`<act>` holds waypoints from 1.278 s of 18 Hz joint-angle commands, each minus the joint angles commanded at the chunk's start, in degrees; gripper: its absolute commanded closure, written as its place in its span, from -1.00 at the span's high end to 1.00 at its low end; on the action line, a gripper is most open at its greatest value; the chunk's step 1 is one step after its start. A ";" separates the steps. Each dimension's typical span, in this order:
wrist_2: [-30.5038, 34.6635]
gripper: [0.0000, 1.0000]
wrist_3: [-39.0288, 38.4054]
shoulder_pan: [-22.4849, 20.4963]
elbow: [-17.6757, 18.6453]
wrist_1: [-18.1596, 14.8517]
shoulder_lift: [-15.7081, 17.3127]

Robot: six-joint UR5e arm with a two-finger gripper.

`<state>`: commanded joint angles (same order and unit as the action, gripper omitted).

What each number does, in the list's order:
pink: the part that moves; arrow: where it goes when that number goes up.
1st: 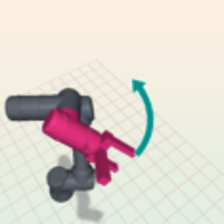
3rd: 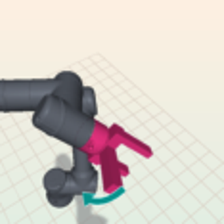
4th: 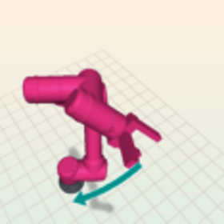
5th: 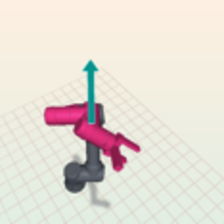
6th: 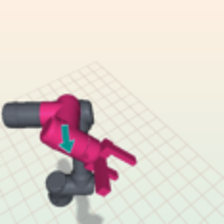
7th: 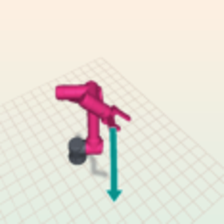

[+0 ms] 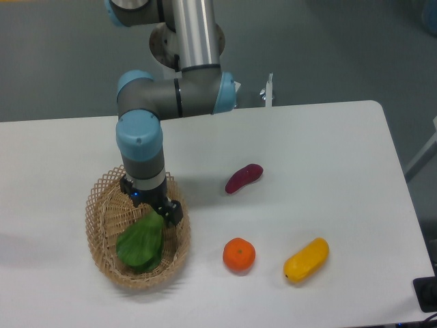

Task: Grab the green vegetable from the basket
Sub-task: 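Lower the gripper onto the bok choy stem inside the basket, then close the gripper on the bok choy stem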

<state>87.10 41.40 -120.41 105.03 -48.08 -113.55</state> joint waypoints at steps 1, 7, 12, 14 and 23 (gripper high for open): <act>0.00 1.00 -0.09 0.00 0.09 0.00 -0.09; 0.18 0.95 -0.61 0.00 -0.17 0.26 -0.27; 2.81 0.04 -0.79 0.09 -0.35 0.53 -0.27; 2.99 -0.24 -0.79 0.00 -0.35 0.53 -0.01; 2.64 -0.42 0.00 -0.09 -0.97 0.35 2.45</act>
<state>89.74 41.39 -120.50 104.06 -47.72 -111.10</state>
